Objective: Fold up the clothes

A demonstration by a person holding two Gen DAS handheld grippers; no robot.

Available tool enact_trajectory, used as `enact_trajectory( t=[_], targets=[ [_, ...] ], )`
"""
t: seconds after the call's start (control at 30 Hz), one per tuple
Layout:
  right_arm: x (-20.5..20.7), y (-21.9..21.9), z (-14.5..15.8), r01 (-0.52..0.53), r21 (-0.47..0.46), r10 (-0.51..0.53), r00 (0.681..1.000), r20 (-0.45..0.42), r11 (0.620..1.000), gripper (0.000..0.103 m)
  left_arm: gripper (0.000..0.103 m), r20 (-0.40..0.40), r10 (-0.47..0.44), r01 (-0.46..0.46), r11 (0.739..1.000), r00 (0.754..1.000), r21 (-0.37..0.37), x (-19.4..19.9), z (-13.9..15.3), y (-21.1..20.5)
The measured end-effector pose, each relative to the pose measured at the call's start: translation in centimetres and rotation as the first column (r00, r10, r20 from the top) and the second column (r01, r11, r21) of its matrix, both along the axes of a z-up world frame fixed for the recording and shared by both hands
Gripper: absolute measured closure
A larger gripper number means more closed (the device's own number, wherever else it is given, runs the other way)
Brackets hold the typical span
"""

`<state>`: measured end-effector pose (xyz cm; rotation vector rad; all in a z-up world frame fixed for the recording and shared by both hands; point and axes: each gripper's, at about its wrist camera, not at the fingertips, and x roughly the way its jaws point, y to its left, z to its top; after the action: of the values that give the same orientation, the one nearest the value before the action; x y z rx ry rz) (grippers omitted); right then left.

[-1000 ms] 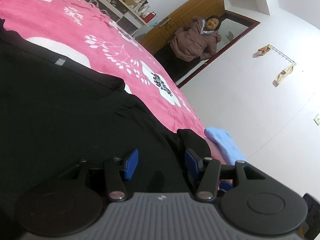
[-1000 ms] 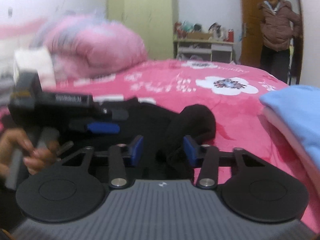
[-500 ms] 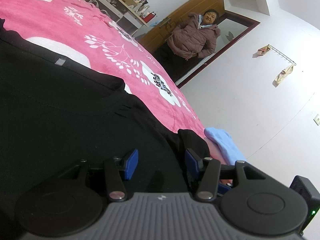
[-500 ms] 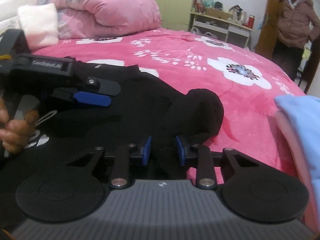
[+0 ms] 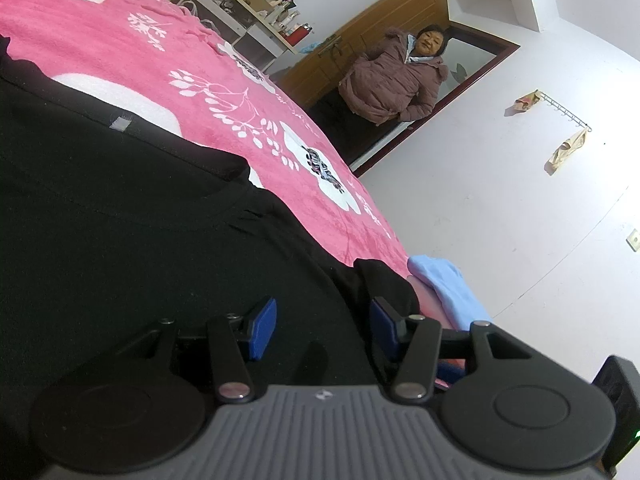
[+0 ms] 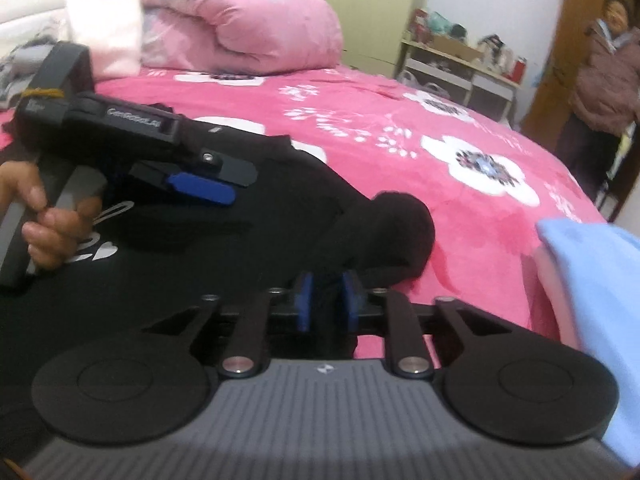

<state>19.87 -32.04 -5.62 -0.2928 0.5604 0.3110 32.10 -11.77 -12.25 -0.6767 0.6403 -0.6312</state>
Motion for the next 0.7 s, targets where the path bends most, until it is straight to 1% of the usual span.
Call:
enact_trajectory(
  t=[0.03, 0.17, 0.23, 0.33, 0.37, 0.4, 0.47, 0.5, 0.53, 0.57, 0.6, 0.67, 0.7],
  targets=[
    [0.1, 0.0, 0.2, -0.019, 0.003, 0.019, 1.000, 0.006, 1.000, 0.072, 0.050, 0.000, 0.000, 0.000, 1.000, 1.000, 0.000, 0.0, 0.0, 0.0],
    [1.9, -0.1, 0.7, -0.063, 0.022, 0.063, 0.998, -0.008, 0.998, 0.069, 0.050, 0.000, -0.001, 0.001, 1.000, 1.000, -0.002, 0.0, 0.0, 0.0],
    [3.0, -0.5, 0.4, -0.060, 0.037, 0.062, 0.997, -0.038, 0.998, 0.069, 0.050, 0.000, -0.001, 0.001, 1.000, 1.000, -0.002, 0.0, 0.0, 0.0],
    [4.1, -1.5, -0.3, -0.053, 0.080, 0.062, 0.990, -0.125, 0.995, 0.069, 0.050, 0.000, -0.001, 0.001, 1.000, 1.000, -0.003, 0.1, 0.0, 0.0],
    [3.9, -1.7, -0.4, -0.057, 0.095, 0.070, 0.988, -0.140, 0.994, 0.069, 0.050, 0.000, -0.001, 0.001, 1.000, 1.000, -0.003, 0.1, -0.1, 0.0],
    [3.2, -1.8, -0.4, -0.065, 0.105, 0.080, 0.987, -0.140, 0.992, 0.073, 0.050, 0.001, -0.001, 0.001, 1.000, 1.000, -0.002, 0.1, -0.1, -0.1],
    [1.9, -1.4, -0.3, -0.088, 0.095, 0.099, 0.989, -0.109, 0.992, 0.081, 0.050, 0.001, -0.001, 0.001, 1.000, 1.000, 0.001, 0.2, 0.0, -0.1],
    [1.3, -1.4, -0.2, -0.087, 0.096, 0.097, 0.990, -0.098, 0.992, 0.088, 0.050, 0.002, -0.001, 0.001, 1.000, 1.000, 0.002, 0.2, 0.0, -0.1],
    [0.8, -1.4, -0.1, -0.086, 0.097, 0.095, 0.992, -0.086, 0.992, 0.092, 0.050, 0.002, -0.001, 0.001, 1.000, 1.000, 0.003, 0.2, 0.0, -0.1],
    [0.3, -1.4, 0.0, -0.083, 0.100, 0.091, 0.993, -0.074, 0.992, 0.094, 0.050, 0.003, -0.001, 0.001, 1.000, 1.000, 0.005, 0.2, 0.0, -0.1],
    [0.0, -1.8, 0.3, -0.061, 0.120, 0.067, 0.996, -0.051, 0.991, 0.098, 0.050, 0.003, -0.001, 0.001, 1.000, 1.000, 0.006, 0.2, 0.0, -0.1],
    [-0.6, -2.6, 1.0, -0.016, 0.166, 0.017, 1.000, -0.007, 0.986, 0.099, 0.050, 0.004, -0.001, 0.001, 1.000, 1.000, 0.009, 0.2, 0.0, -0.2],
    [-0.9, -3.4, 1.5, 0.021, 0.217, -0.025, 1.000, 0.019, 0.976, 0.099, 0.050, 0.004, -0.001, 0.001, 1.000, 1.000, 0.008, 0.2, 0.0, -0.2]
  ],
)
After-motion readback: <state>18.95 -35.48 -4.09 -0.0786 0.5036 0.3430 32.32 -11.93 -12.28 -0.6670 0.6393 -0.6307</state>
